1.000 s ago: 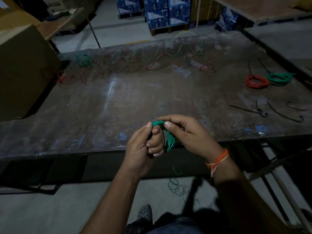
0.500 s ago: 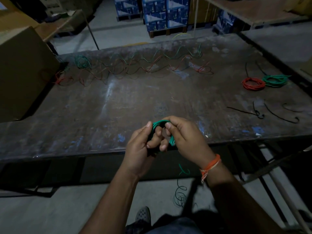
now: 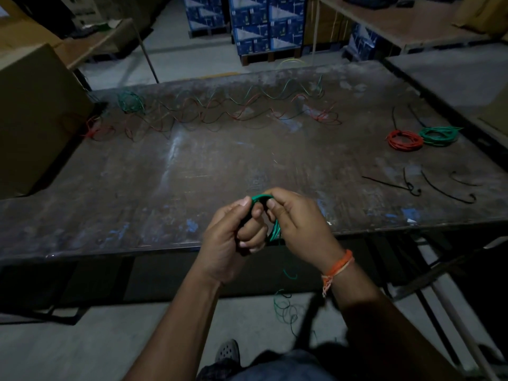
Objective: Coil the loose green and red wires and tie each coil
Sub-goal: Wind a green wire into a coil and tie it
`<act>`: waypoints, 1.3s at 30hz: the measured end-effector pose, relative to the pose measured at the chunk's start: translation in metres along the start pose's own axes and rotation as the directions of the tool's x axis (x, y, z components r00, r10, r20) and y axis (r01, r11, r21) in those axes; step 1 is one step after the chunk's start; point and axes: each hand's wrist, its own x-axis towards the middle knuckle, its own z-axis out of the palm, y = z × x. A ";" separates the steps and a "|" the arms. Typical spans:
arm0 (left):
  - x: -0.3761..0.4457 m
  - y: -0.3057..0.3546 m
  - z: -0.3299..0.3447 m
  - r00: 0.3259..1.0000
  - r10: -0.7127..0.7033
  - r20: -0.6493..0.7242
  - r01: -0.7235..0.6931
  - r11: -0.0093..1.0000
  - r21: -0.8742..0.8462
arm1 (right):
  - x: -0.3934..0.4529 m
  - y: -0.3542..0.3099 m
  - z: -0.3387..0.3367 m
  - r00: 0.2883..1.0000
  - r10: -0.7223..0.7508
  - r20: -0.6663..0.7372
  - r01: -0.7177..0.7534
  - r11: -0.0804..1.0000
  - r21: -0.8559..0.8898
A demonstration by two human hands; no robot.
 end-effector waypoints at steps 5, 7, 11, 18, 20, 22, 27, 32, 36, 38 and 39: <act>0.006 -0.001 0.003 0.995 0.002 -0.096 -0.010 0.996 -0.088 | -0.001 0.003 0.003 0.999 0.050 -0.011 -0.049 0.994 0.097; 0.006 0.000 0.001 0.990 -0.026 -0.139 -0.003 0.980 -0.201 | -0.003 0.008 0.004 0.992 0.113 0.054 -0.121 0.975 0.187; 0.007 0.003 -0.014 0.995 -0.035 -0.089 -0.005 0.908 -0.418 | -0.012 0.020 0.007 0.963 0.203 0.180 -0.257 0.890 0.375; 0.008 0.014 -0.024 0.975 0.058 -0.215 -0.157 0.865 -0.476 | -0.025 0.052 -0.007 0.936 0.305 0.176 -0.349 0.864 0.362; 0.007 0.018 -0.028 0.967 0.079 -0.240 -0.190 0.856 -0.480 | -0.028 0.059 -0.014 0.935 0.314 0.162 -0.352 0.873 0.339; 0.007 0.020 -0.032 0.965 0.090 -0.248 -0.209 0.837 -0.506 | -0.031 0.065 -0.019 0.935 0.319 0.155 -0.352 0.883 0.310; 0.008 0.023 -0.035 0.943 0.119 -0.310 -0.271 0.815 -0.512 | -0.036 0.070 -0.024 0.941 0.305 0.144 -0.331 0.920 0.211; 0.010 0.026 -0.037 0.923 0.160 -0.350 -0.320 0.824 -0.468 | -0.038 0.067 -0.029 0.954 0.298 0.024 -0.298 0.937 0.182; 0.015 0.021 -0.033 0.889 0.182 -0.420 -0.319 0.905 -0.282 | -0.033 0.045 -0.033 0.988 0.146 0.046 -0.148 0.987 0.055; 0.019 0.017 -0.031 0.858 0.229 -0.461 -0.314 0.942 -0.116 | -0.027 0.031 -0.034 0.996 0.055 0.066 -0.056 0.998 0.014; 0.020 0.015 -0.029 0.838 0.268 -0.475 -0.316 0.948 -0.023 | -0.025 0.023 -0.035 0.997 0.014 0.071 -0.015 1.000 0.007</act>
